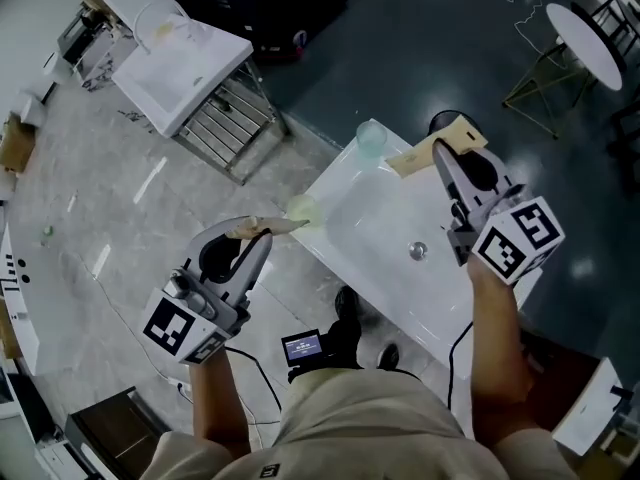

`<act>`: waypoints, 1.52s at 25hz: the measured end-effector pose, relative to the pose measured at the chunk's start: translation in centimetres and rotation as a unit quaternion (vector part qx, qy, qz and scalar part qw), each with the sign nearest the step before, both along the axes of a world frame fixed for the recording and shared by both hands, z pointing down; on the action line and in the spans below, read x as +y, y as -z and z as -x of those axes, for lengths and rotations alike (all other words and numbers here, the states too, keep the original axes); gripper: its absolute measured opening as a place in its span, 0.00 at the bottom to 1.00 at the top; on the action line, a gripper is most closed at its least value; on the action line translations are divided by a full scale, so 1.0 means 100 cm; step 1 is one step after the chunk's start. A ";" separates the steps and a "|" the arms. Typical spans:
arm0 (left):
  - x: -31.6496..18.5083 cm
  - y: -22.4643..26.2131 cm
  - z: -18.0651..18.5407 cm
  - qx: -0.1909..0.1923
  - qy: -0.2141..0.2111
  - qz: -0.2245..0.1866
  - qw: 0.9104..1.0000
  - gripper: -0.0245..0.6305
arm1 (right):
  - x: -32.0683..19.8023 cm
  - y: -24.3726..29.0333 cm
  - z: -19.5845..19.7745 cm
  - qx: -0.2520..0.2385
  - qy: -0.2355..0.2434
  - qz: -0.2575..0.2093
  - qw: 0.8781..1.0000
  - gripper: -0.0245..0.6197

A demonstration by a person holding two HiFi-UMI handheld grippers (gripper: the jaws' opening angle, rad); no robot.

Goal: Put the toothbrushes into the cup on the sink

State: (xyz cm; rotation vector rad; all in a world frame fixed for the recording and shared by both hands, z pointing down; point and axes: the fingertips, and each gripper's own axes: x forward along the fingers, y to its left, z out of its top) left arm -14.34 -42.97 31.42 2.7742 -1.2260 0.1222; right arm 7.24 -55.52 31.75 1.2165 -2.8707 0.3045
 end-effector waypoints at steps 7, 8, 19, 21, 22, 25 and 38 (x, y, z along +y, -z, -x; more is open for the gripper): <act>-0.048 -0.037 0.030 0.004 -0.001 0.025 1.000 0.17 | -0.101 -0.075 0.030 0.029 -0.032 0.035 0.998 0.09; -0.054 -0.041 0.034 0.005 -0.002 0.028 1.000 0.17 | -0.112 -0.086 0.034 0.031 -0.034 0.042 0.998 0.09; -0.084 -0.092 0.065 0.020 -0.002 0.067 0.998 0.17 | -0.170 -0.192 0.069 0.067 -0.035 0.105 0.992 0.09; -0.087 -0.099 0.068 0.022 -0.003 0.071 0.997 0.17 | -0.176 -0.206 0.071 0.071 -0.036 0.115 0.990 0.09; -0.088 -0.102 0.069 0.024 -0.003 0.073 0.997 0.17 | -0.177 -0.213 0.071 0.073 -0.036 0.121 0.989 0.09; -0.091 -0.109 0.072 0.028 -0.002 0.079 0.996 0.17 | -0.180 -0.230 0.072 0.078 -0.036 0.135 0.987 0.09; -0.089 -0.111 0.065 0.030 -0.006 0.078 0.996 0.17 | -0.186 -0.247 0.053 0.117 -0.074 0.147 0.980 0.35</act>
